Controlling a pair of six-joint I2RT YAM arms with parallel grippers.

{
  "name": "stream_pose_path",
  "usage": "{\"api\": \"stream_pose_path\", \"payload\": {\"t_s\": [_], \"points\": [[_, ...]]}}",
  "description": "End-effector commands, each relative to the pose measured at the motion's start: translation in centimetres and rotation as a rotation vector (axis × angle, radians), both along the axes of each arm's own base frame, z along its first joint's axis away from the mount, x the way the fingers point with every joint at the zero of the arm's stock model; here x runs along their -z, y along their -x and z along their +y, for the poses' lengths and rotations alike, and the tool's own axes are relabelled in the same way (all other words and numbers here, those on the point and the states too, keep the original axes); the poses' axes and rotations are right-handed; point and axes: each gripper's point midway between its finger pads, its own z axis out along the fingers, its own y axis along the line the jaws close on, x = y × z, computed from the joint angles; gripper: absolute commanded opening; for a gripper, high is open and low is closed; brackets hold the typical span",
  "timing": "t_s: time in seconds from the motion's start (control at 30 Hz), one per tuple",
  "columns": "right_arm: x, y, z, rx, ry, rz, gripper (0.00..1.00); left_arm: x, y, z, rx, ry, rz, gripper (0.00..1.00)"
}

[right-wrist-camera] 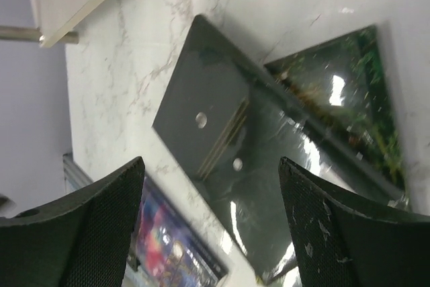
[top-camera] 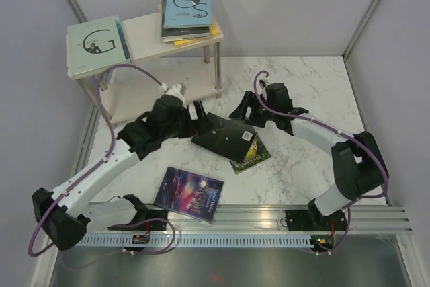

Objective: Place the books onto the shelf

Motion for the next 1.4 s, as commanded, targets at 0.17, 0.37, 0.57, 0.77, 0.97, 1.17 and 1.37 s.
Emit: {"api": "stream_pose_path", "payload": {"t_s": [0.17,0.37,0.57,0.77,0.97,1.17,1.37], "points": [[4.6,-4.6,1.8,-0.038,0.018,0.002,0.82,12.3,3.7,-5.6,0.041,0.039,0.202,1.0],[9.5,-3.6,1.7,-0.071,0.056,0.087,0.81,16.2,2.7,-5.1,-0.04,0.052,0.197,1.0],[12.9,-2.9,0.7,-0.068,0.099,0.125,0.81,19.8,1.5,-5.4,-0.081,0.012,0.211,1.0],[13.7,0.4,1.4,-0.117,-0.006,0.193,0.78,23.4,0.1,-5.2,-0.089,-0.009,0.275,0.89],[13.7,6.0,2.4,-0.189,-0.197,0.307,0.73,27.2,0.1,-4.7,-0.078,0.0,0.356,0.65],[13.6,10.1,3.2,-0.251,-0.289,0.368,0.7,29.1,0.2,-5.3,-0.052,0.009,0.401,0.53],[13.2,10.8,3.3,-0.25,-0.325,0.367,0.48,29.9,0.0,-5.4,-0.045,0.003,0.407,0.51]]}}
